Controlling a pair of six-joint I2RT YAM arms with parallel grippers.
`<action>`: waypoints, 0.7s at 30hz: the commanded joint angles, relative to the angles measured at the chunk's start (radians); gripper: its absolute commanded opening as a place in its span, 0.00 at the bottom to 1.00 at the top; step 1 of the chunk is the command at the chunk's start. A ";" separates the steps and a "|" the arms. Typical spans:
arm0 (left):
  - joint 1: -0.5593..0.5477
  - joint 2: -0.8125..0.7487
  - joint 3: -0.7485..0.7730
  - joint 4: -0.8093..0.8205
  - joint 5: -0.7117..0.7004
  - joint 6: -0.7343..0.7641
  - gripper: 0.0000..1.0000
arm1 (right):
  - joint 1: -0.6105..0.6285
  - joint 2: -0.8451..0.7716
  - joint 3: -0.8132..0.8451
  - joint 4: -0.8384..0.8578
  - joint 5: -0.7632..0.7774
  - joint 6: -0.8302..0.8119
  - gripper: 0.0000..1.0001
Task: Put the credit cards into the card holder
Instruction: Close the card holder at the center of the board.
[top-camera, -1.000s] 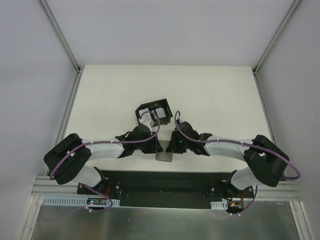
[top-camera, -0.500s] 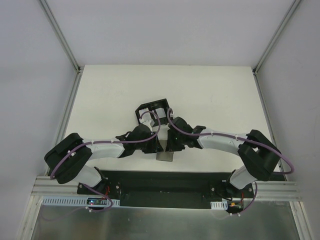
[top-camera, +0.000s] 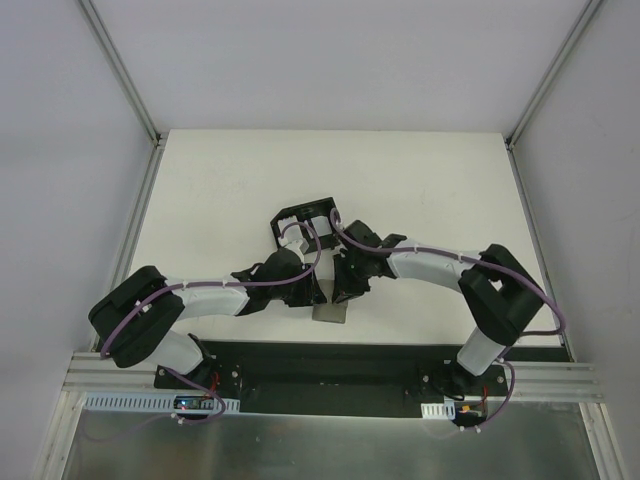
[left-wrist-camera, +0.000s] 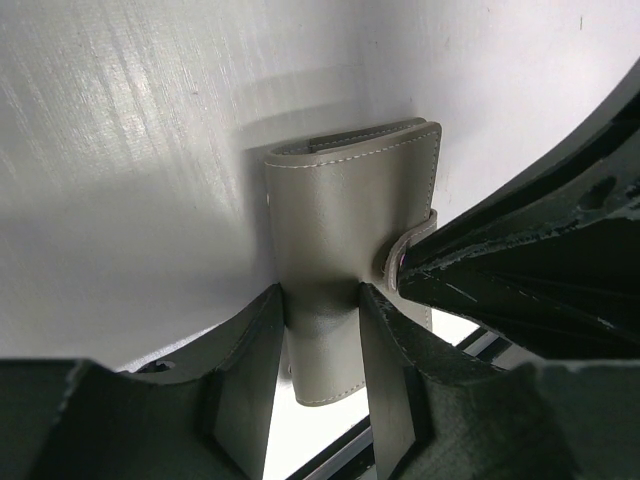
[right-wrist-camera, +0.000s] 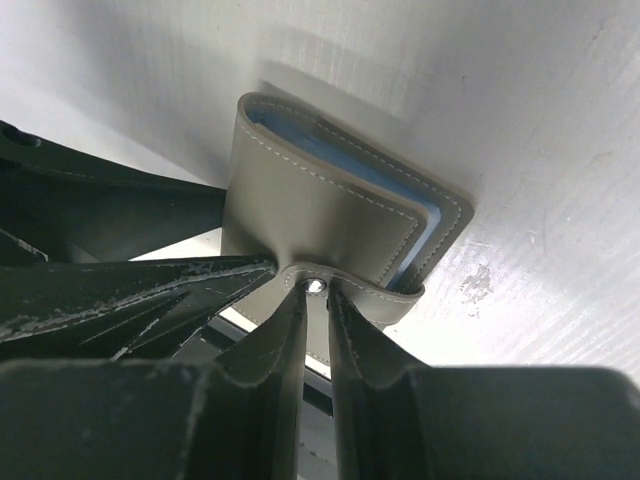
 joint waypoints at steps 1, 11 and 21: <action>-0.024 0.054 -0.058 -0.187 -0.046 0.033 0.36 | -0.022 0.099 0.048 -0.043 -0.083 -0.081 0.17; -0.022 0.045 -0.066 -0.170 -0.047 0.033 0.36 | -0.059 0.262 0.191 -0.271 -0.068 -0.154 0.13; -0.024 0.053 -0.066 -0.158 -0.038 0.031 0.36 | -0.040 0.339 0.254 -0.359 0.008 -0.147 0.10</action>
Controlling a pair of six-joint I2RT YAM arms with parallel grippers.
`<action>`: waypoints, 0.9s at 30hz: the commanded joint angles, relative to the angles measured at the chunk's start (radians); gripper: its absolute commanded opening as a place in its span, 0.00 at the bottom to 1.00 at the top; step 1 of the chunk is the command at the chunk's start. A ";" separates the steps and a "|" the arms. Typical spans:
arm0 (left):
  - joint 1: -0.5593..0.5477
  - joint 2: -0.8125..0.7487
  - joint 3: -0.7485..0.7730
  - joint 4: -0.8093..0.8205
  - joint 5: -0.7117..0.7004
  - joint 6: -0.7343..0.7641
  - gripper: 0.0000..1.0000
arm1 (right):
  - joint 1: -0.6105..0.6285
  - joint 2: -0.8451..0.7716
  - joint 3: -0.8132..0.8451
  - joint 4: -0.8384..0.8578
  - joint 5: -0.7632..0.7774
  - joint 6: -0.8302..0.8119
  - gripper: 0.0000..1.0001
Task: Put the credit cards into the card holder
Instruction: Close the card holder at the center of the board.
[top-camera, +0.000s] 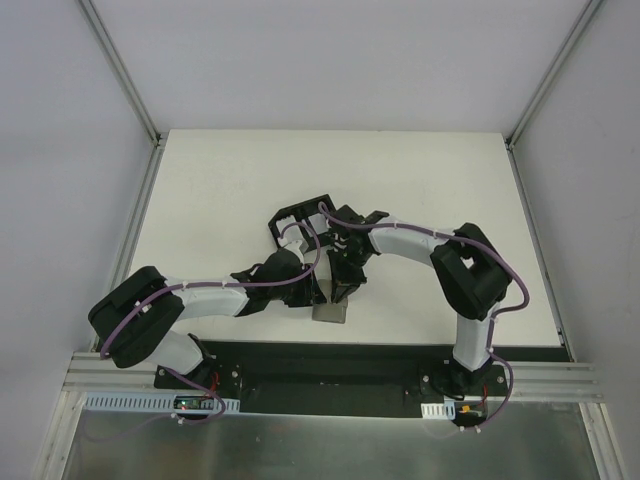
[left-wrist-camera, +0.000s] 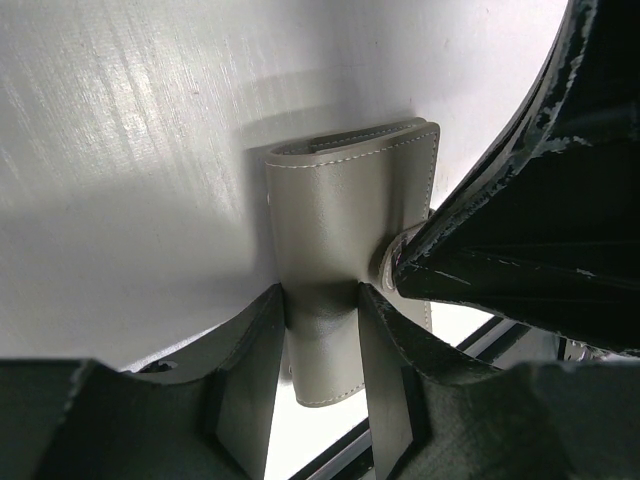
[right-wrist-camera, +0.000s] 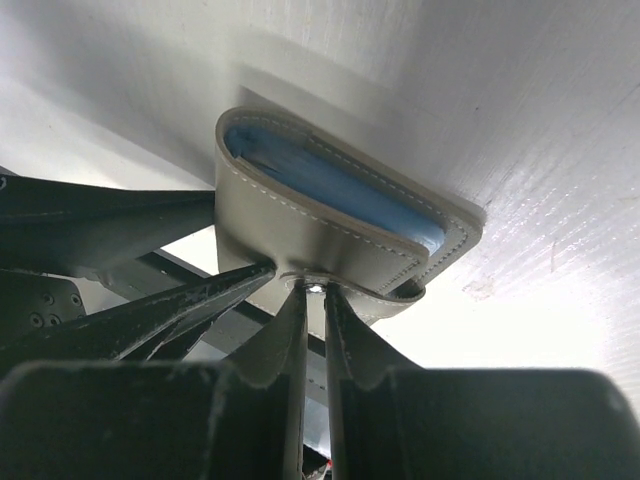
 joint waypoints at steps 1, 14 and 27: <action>-0.022 0.056 -0.058 -0.167 -0.035 0.033 0.36 | 0.030 0.110 -0.018 -0.049 0.180 -0.022 0.10; -0.024 0.061 -0.064 -0.149 -0.027 0.033 0.36 | 0.062 0.154 0.007 -0.081 0.326 0.068 0.10; -0.024 0.068 -0.075 -0.132 -0.020 0.031 0.36 | 0.081 0.257 0.052 -0.118 0.378 0.073 0.05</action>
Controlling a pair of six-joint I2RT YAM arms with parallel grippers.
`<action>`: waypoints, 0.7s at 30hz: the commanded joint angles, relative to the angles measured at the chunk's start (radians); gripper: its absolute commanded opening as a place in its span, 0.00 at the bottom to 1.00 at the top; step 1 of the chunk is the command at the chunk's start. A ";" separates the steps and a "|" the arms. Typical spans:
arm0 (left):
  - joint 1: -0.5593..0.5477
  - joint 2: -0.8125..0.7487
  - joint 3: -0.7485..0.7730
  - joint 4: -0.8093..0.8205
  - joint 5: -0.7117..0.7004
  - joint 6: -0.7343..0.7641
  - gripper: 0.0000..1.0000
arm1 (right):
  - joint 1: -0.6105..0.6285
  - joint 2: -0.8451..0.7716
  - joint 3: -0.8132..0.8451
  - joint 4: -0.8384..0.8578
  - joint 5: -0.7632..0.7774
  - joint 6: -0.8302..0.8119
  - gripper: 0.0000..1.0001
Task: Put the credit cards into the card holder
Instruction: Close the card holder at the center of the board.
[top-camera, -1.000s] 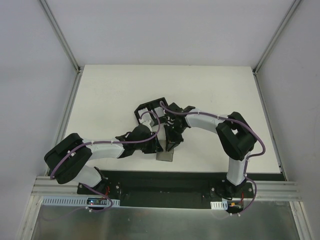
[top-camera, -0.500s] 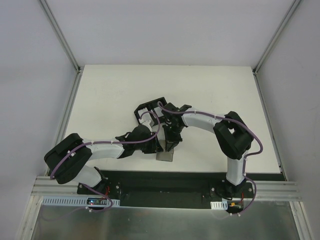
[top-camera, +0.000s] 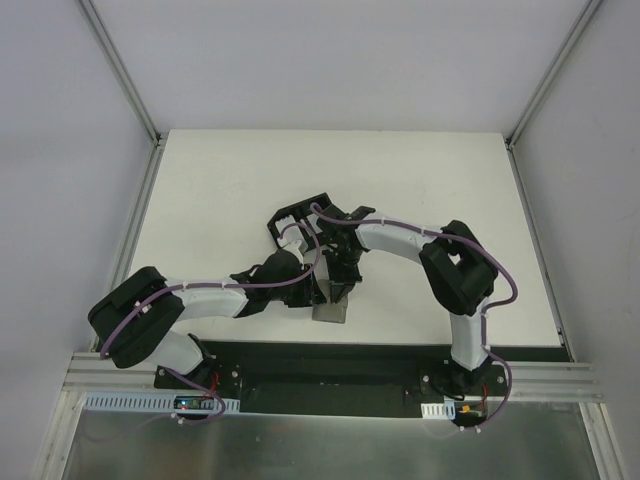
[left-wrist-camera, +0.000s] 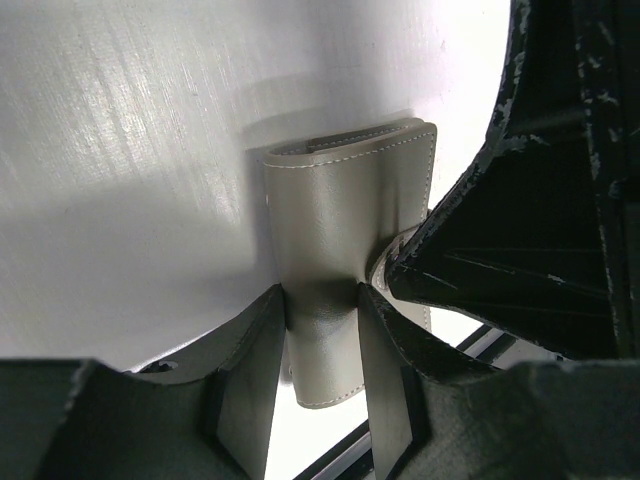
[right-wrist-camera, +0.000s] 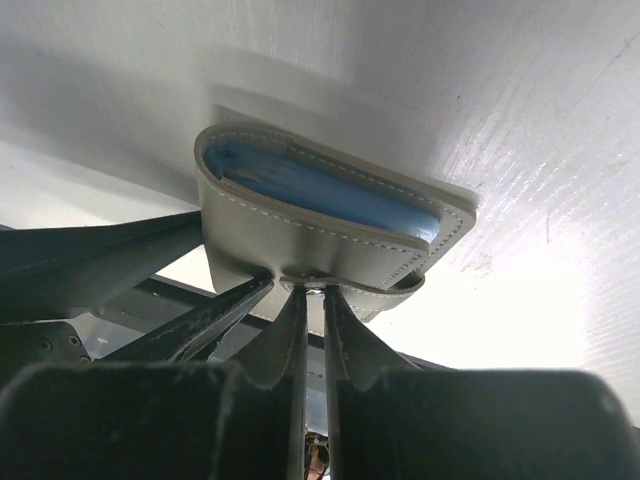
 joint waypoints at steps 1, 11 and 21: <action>-0.022 0.069 -0.059 -0.162 -0.020 0.032 0.35 | 0.036 0.172 -0.077 0.040 0.261 0.002 0.03; -0.024 0.047 -0.056 -0.161 -0.029 0.035 0.36 | 0.039 0.000 -0.162 0.187 0.256 -0.012 0.04; -0.022 0.012 -0.019 -0.199 -0.068 0.037 0.36 | 0.034 -0.290 -0.315 0.448 0.225 0.005 0.21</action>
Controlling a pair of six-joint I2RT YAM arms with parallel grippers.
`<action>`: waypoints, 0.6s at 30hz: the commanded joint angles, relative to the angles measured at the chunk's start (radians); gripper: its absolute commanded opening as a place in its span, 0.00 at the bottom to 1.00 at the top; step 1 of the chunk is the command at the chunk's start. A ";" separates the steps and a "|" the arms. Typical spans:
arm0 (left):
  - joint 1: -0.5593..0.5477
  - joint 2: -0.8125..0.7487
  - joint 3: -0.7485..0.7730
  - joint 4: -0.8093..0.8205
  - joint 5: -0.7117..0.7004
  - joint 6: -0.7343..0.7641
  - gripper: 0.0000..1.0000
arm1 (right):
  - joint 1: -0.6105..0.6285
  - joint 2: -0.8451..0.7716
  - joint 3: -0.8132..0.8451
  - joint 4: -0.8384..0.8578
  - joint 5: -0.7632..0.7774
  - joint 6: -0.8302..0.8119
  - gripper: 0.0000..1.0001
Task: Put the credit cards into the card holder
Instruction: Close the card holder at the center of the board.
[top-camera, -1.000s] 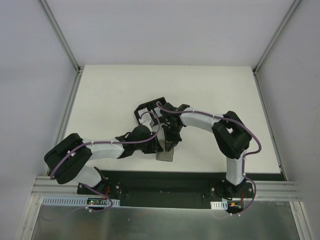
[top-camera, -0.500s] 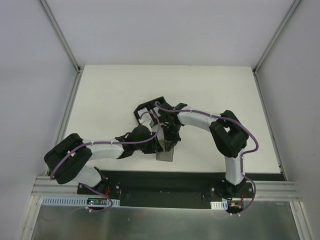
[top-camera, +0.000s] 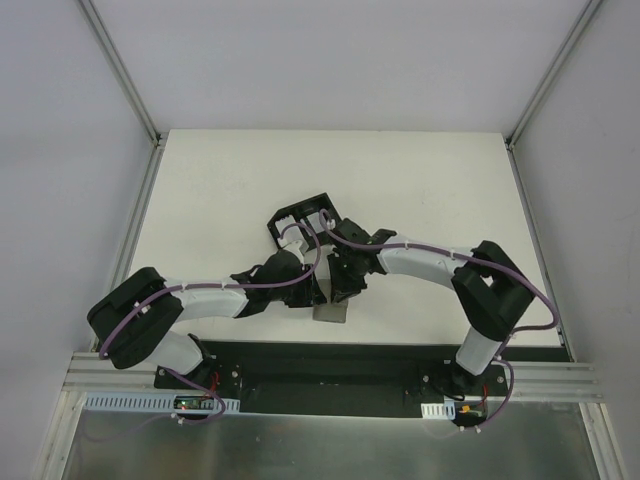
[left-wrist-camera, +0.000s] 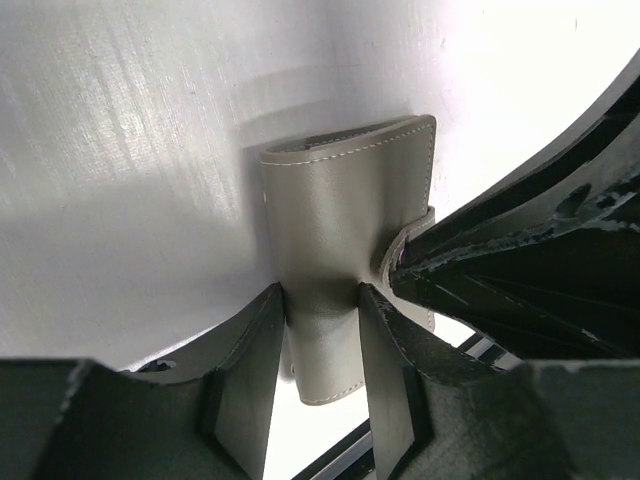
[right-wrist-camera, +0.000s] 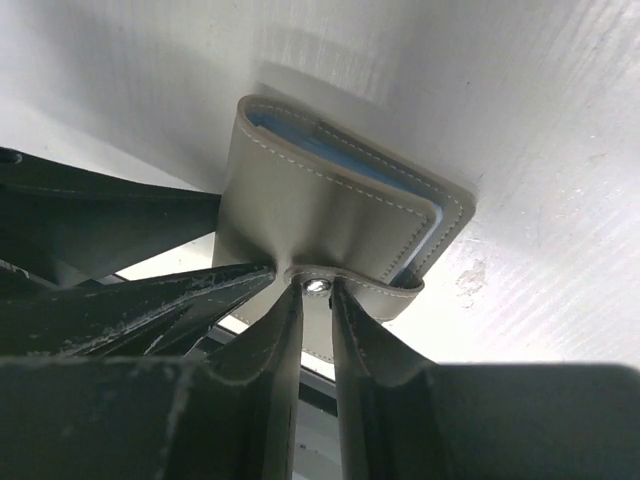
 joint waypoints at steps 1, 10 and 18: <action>-0.018 0.014 -0.019 -0.195 -0.062 0.042 0.37 | -0.009 -0.077 -0.072 0.155 0.127 0.007 0.21; -0.019 0.014 0.010 -0.217 -0.066 0.063 0.37 | -0.016 -0.197 -0.208 0.253 0.138 0.081 0.21; -0.021 0.014 0.026 -0.223 -0.063 0.077 0.40 | -0.030 -0.198 -0.227 0.336 0.046 0.090 0.20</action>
